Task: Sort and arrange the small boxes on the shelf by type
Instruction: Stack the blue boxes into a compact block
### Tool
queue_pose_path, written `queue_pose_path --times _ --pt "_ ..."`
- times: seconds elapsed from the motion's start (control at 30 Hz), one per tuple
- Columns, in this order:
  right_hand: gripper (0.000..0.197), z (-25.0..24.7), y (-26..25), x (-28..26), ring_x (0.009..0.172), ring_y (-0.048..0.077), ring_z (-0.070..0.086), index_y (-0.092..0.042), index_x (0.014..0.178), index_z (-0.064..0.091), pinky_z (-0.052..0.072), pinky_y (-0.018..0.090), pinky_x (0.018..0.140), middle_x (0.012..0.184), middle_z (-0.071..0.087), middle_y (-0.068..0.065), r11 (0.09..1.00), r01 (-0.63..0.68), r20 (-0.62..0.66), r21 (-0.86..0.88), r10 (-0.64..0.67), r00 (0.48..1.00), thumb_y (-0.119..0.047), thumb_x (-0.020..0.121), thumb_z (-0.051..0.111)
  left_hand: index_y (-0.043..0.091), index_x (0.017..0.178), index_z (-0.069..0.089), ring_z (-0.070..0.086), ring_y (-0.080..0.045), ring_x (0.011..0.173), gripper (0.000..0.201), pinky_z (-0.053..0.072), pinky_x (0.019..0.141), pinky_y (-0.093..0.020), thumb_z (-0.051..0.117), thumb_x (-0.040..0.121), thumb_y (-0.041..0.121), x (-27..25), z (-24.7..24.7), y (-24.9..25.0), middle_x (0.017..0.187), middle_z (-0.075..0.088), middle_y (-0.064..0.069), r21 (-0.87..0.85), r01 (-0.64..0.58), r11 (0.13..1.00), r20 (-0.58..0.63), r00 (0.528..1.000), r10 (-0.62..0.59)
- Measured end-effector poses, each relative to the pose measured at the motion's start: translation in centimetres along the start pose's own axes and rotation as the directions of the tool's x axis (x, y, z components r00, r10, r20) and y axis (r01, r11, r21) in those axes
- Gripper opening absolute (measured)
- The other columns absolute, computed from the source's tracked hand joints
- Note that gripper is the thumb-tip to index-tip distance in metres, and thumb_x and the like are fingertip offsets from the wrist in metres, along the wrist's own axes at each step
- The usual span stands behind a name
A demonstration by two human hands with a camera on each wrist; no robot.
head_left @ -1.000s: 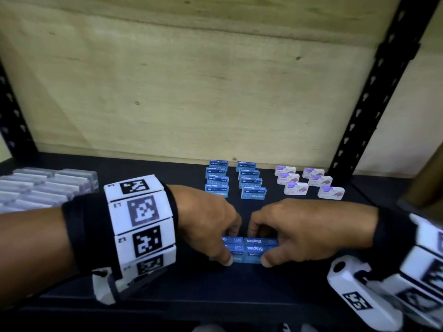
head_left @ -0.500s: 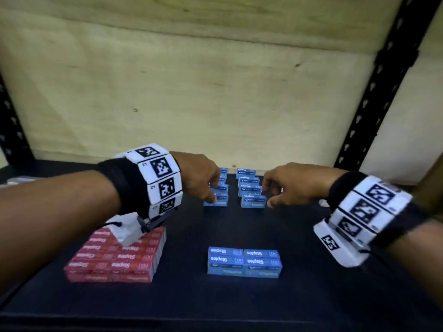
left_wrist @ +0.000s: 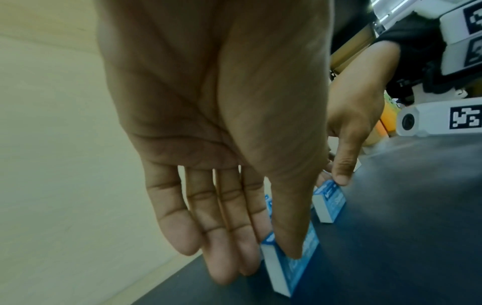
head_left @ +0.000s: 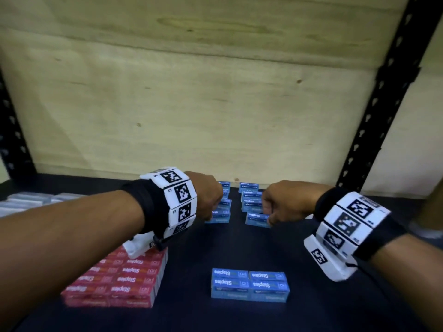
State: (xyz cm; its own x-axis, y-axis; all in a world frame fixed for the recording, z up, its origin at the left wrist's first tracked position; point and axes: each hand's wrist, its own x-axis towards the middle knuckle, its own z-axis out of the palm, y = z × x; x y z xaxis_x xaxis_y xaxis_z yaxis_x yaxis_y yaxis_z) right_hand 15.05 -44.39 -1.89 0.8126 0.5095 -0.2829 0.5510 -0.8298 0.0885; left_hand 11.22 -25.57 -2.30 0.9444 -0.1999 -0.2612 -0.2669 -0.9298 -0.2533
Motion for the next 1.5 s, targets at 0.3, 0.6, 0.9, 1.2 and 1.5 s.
queue_pose_path --times 0.3,0.6,0.9,1.2,1.5 --pt "0.019 1.6 -0.3 -5.4 0.08 0.006 0.062 -0.027 0.095 0.065 0.051 0.024 0.076 0.086 0.068 -0.013 0.993 0.079 0.087 0.091 -0.087 0.992 -0.039 0.083 0.073 0.023 0.105 0.065 0.054 -0.012 0.078 0.02 0.042 0.063 -0.024 0.06 0.091 0.036 -5.6 0.4 1.9 0.097 0.066 0.009 -0.009 -0.116 0.993 0.061 0.991 0.117" --pt "0.015 2.1 -0.3 -7.5 0.072 -0.004 0.062 -0.032 0.094 0.065 0.047 0.013 0.065 0.078 0.068 -0.023 0.972 0.111 0.154 0.206 -0.144 0.978 -0.04 0.085 0.073 0.029 0.095 0.061 0.061 -0.004 0.08 0.016 0.054 0.074 -0.026 0.064 0.086 0.042 -7.7 1.0 2.1 0.088 0.066 0.015 -0.154 -0.137 0.979 0.099 0.983 0.153" --pt "0.053 1.7 -1.5 -8.4 0.06 -0.021 0.053 -0.041 0.12 0.051 0.038 0.01 0.06 0.067 0.052 -0.051 0.967 0.12 0.28 0.227 -0.182 0.942 -0.048 0.076 0.079 0.04 0.12 0.048 0.054 0.004 0.075 0.056 0.043 0.066 -0.018 0.078 0.074 0.052 -8.4 1.5 2.8 0.087 0.055 0.02 -0.24 -0.156 0.958 0.159 0.967 0.197" --pt "0.048 2.5 -2.7 -7.6 0.08 -0.001 0.058 -0.042 0.115 0.054 0.045 0.019 0.071 0.09 0.06 -0.023 0.97 0.21 0.184 0.12 -0.23 0.956 -0.054 0.075 0.077 0.038 0.117 0.052 0.058 -0.007 0.088 0.049 0.052 0.081 -0.03 0.071 0.077 0.059 -8.0 1.5 4.8 0.102 0.058 0.017 -0.24 -0.17 0.956 0.113 0.973 0.201" --pt "0.043 2.4 -2.8 -7.2 0.077 -0.001 0.062 -0.042 0.113 0.057 0.044 0.017 0.068 0.086 0.065 -0.021 0.961 0.218 0.194 0.171 -0.25 0.949 -0.056 0.076 0.075 0.039 0.12 0.05 0.058 -0.004 0.091 0.055 0.052 0.082 -0.028 0.068 0.076 0.065 -7.5 1.9 5.1 0.107 0.058 0.018 -0.265 -0.193 0.945 0.095 0.97 0.225"
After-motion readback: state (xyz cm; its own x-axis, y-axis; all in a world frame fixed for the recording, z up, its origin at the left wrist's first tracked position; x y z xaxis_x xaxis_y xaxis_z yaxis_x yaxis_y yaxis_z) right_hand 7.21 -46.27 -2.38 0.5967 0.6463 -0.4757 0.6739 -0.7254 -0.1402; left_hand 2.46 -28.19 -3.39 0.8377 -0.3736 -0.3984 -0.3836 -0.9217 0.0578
